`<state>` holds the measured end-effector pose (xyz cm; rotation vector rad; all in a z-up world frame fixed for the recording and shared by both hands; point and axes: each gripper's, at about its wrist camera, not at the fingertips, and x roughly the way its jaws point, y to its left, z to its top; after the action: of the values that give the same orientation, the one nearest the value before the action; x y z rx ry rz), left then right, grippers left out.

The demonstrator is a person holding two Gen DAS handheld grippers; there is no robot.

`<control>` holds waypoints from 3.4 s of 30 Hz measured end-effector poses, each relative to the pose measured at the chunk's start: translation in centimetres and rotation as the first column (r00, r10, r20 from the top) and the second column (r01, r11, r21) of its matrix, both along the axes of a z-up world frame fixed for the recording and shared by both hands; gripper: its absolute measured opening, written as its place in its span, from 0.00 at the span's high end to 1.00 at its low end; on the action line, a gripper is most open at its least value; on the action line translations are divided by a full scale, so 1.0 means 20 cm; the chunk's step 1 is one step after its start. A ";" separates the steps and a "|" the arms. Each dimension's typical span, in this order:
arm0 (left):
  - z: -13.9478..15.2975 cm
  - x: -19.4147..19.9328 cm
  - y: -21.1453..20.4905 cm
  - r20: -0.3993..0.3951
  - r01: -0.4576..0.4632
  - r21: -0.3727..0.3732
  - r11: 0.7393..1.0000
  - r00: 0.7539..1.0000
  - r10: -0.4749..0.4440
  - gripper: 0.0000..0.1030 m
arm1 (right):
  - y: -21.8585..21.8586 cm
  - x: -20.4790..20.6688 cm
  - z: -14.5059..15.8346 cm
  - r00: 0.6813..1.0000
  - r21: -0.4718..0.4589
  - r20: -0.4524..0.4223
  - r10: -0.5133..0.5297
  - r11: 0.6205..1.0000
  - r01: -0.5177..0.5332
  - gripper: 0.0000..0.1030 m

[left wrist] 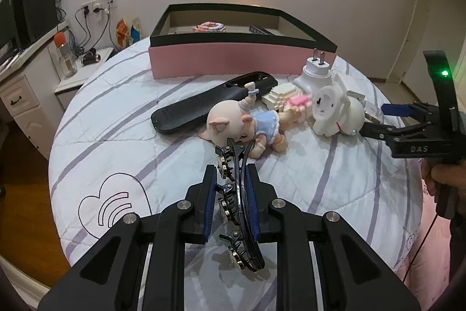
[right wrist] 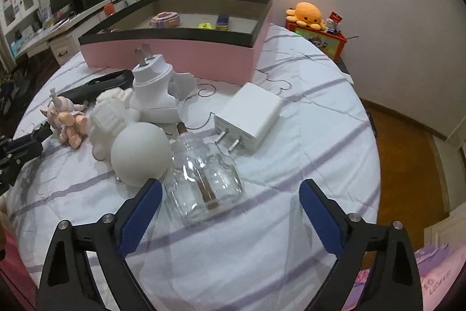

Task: Organize rigid objects
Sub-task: 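Hold hair clip in left tool while right tool grasps the glass bottle, then carry clip and glass bottle over the box and release the clip inside, then release the glass bottle into the box with the right tool and withdraw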

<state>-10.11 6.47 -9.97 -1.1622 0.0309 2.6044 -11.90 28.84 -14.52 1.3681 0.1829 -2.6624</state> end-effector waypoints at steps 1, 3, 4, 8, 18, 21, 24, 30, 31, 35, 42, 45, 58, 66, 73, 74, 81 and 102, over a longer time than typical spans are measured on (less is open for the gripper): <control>0.00 0.00 0.00 0.001 -0.004 0.001 1.000 1.000 0.004 0.81 | -0.01 -0.01 -0.01 1.000 -0.001 0.003 0.006 1.000 -0.006 0.21; -0.01 0.00 0.00 0.004 -0.007 0.004 1.000 1.000 0.007 0.81 | -0.02 -0.03 -0.02 1.000 0.005 -0.005 0.016 1.000 -0.016 0.25; -0.01 0.00 0.00 0.005 -0.010 0.003 1.000 1.000 0.010 0.81 | -0.03 -0.03 -0.02 1.000 0.002 -0.009 0.021 1.000 -0.021 0.29; -0.01 -0.01 -0.01 0.006 -0.017 0.007 1.000 1.000 0.017 0.81 | -0.05 -0.03 -0.01 0.999 -0.024 -0.020 0.045 0.999 -0.046 0.50; 0.05 0.03 -0.01 -0.005 -0.014 0.030 0.999 1.000 0.015 0.81 | -0.01 0.06 0.07 0.999 -0.101 -0.031 0.020 0.995 -0.023 0.50; 0.08 0.04 -0.01 -0.014 -0.013 0.028 1.000 1.000 0.013 0.81 | -0.01 0.09 0.13 0.999 -0.123 -0.044 0.015 0.992 -0.020 0.50; 0.12 0.05 -0.02 -0.023 -0.015 0.035 0.999 1.000 0.016 0.81 | -0.01 0.11 0.19 0.998 -0.142 -0.057 0.017 0.989 -0.025 0.50; 0.19 0.04 -0.04 -0.047 -0.020 0.036 0.999 0.999 0.021 0.81 | -0.03 0.14 0.31 0.995 -0.154 -0.093 0.035 0.987 -0.050 0.50; 0.21 0.04 -0.04 -0.052 -0.020 0.036 0.999 0.998 0.022 0.81 | -0.04 0.14 0.32 0.995 -0.158 -0.096 0.037 0.986 -0.052 0.50; 0.27 0.01 -0.04 -0.071 -0.019 0.036 0.999 0.997 0.022 0.81 | -0.05 0.14 0.37 0.992 -0.166 -0.116 0.050 0.984 -0.069 0.50; 0.37 -0.11 -0.01 -0.094 0.006 0.043 0.999 0.996 -0.002 0.81 | -0.11 0.05 0.47 0.984 -0.172 -0.155 0.083 0.979 -0.109 0.50; 0.43 -0.21 0.01 -0.107 0.021 0.051 0.998 0.994 -0.015 0.81 | -0.14 -0.04 0.53 0.980 -0.179 -0.177 0.095 0.976 -0.127 0.50; 0.56 -0.91 0.19 -0.101 0.056 0.079 0.995 0.994 -0.048 0.81 | -0.12 -0.72 0.60 0.986 -0.183 -0.154 0.061 0.979 -0.089 0.50; 0.31 -1.18 0.28 0.025 0.041 0.074 0.996 0.999 -0.043 0.81 | -0.08 -0.99 0.37 0.999 -0.140 -0.020 0.034 0.989 -0.037 0.50; 0.13 -1.24 0.31 0.114 0.022 0.042 0.999 0.993 -0.026 0.80 | -0.09 -1.04 0.23 0.998 -0.099 0.046 0.044 0.994 -0.039 0.49; 0.12 -1.24 0.31 0.117 0.019 0.035 0.999 0.993 -0.023 0.79 | -0.09 -1.04 0.21 0.998 -0.100 0.053 0.046 0.994 -0.040 0.50; 0.15 -1.22 0.26 0.122 -0.038 0.006 0.999 0.992 0.037 0.22 | -0.11 -1.02 0.21 0.997 -0.130 0.053 0.052 0.990 -0.045 0.35; 0.48 -0.35 -0.15 -0.127 -0.254 0.033 0.967 0.958 0.256 0.00 | -0.04 -0.12 0.51 0.990 -0.354 -0.137 -0.025 0.935 -0.026 0.00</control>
<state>-17.21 3.57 -0.30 -1.0493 -0.1205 2.8973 -14.29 28.03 -4.27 1.0687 -0.2735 -2.6220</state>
